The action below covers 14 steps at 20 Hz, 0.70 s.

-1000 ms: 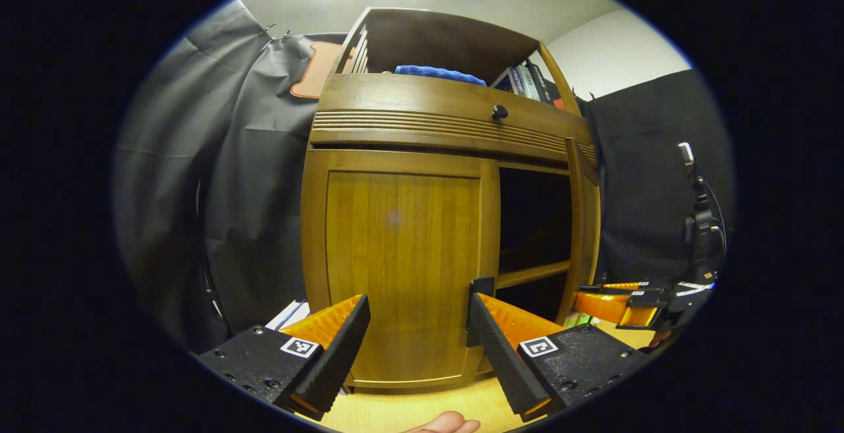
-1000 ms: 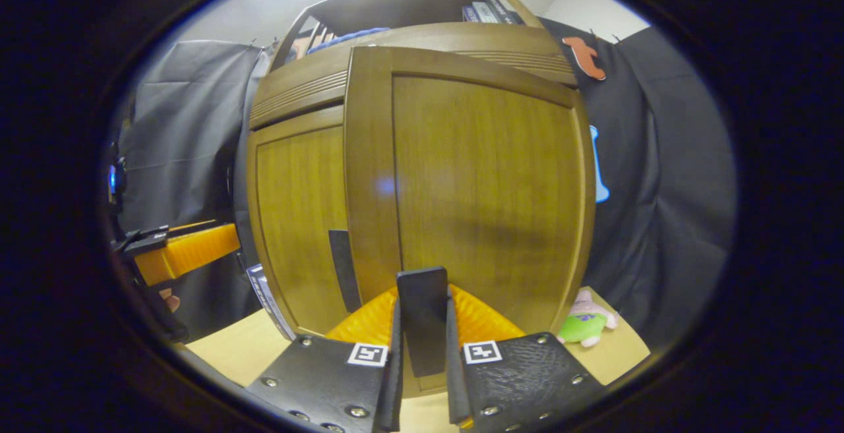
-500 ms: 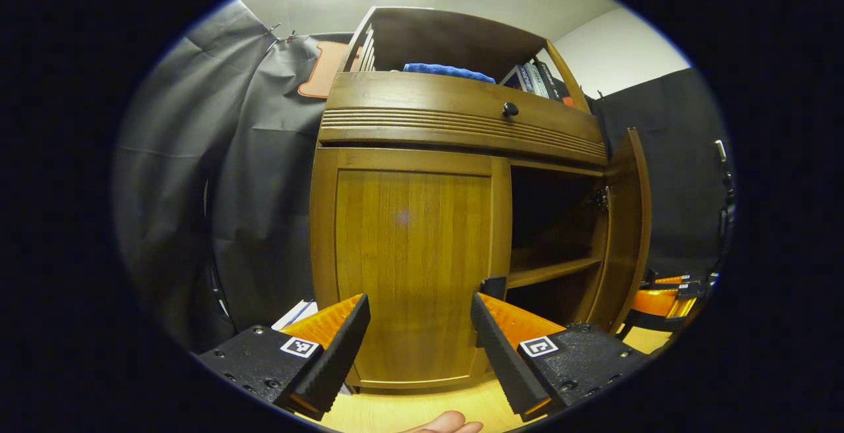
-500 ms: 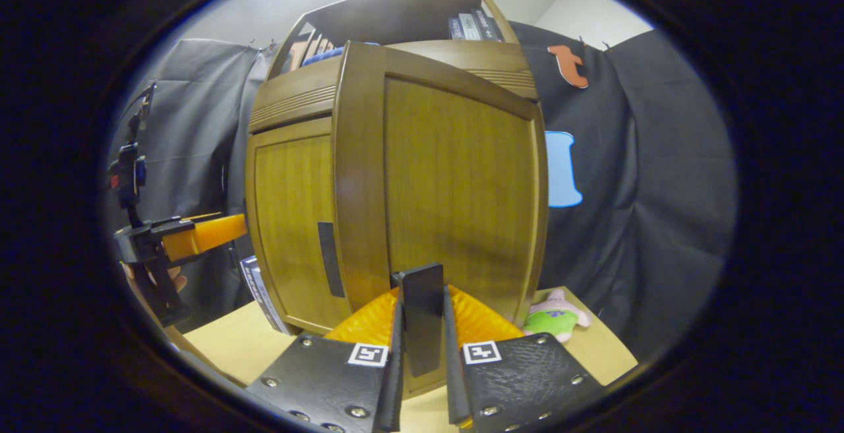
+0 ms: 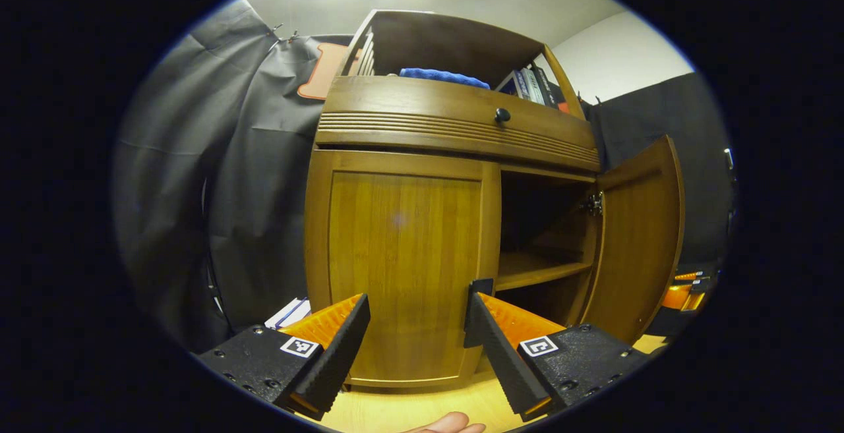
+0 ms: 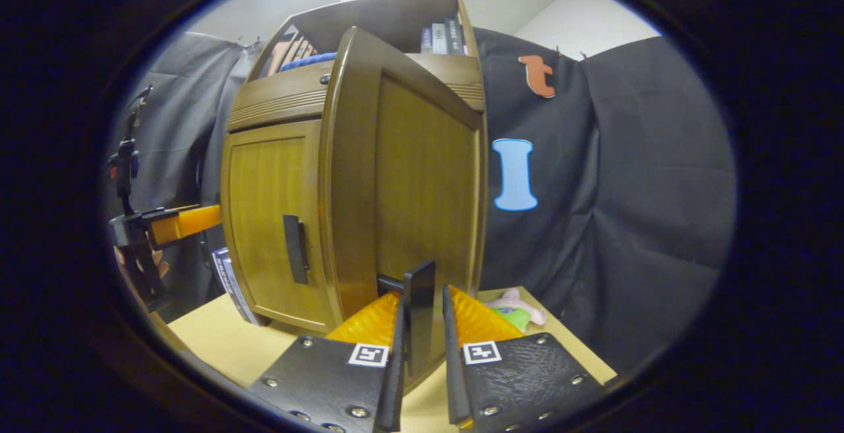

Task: Open the right door of the double-door shoe cabinet with the right hand, and open the left door with the left hand.

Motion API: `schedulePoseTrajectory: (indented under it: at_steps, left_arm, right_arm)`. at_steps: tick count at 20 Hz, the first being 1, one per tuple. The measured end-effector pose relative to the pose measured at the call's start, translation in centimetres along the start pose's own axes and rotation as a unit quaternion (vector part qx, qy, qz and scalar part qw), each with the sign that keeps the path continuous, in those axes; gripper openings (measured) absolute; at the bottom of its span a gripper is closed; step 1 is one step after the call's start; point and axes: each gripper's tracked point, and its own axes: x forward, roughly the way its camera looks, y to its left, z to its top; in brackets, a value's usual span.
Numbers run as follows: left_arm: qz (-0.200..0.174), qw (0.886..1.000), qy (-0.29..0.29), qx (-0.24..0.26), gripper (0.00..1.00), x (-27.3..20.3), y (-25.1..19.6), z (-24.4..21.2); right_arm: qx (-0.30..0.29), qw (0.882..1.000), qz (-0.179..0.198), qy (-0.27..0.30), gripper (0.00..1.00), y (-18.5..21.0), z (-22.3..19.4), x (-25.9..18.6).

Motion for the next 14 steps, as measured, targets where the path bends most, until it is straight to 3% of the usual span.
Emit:
schedulePoseTrajectory:
  at_steps: [3, 4, 5, 6, 7, 13, 14]
  left_arm:
    - [-0.025, 1.0, -0.017, -0.006, 0.92, -0.9, -1.4, 0.9]
    - [-0.029, 0.999, -0.023, -0.007, 0.92, -1.2, -1.6, 1.1]
    - [-0.03, 0.999, -0.028, -0.009, 0.92, -1.4, -1.5, 1.3]
    - [-0.03, 0.999, -0.031, -0.01, 0.92, -1.5, -1.5, 1.5]
    - [-0.03, 0.999, -0.033, -0.008, 0.92, -1.5, -1.5, 1.4]
    - [-0.027, 0.999, -0.023, -0.003, 0.92, -0.8, -1.4, 0.5]
    - [-0.026, 0.999, -0.021, -0.004, 0.95, -0.6, -1.3, 0.4]
  right_arm:
    - [-0.009, 0.999, -0.046, -0.003, 0.23, -2.9, 0.1, -0.2]
    - [-0.014, 0.998, -0.057, -0.002, 0.27, -3.8, -0.1, 0.1]
    - [-0.008, 0.999, -0.053, -0.01, 0.11, -4.2, 0.3, -0.2]
    - [0.009, 0.998, -0.064, 0.001, 0.2, -6.4, -1.4, 4.0]
    - [0.033, 0.998, -0.061, -0.001, 0.0, -6.6, -1.0, 1.0]
    - [0.026, 0.999, -0.028, 0.001, 0.01, -8.6, -1.1, 0.4]
    - [0.026, 0.999, -0.021, 0.002, 0.01, -9.3, -1.1, 0.4]
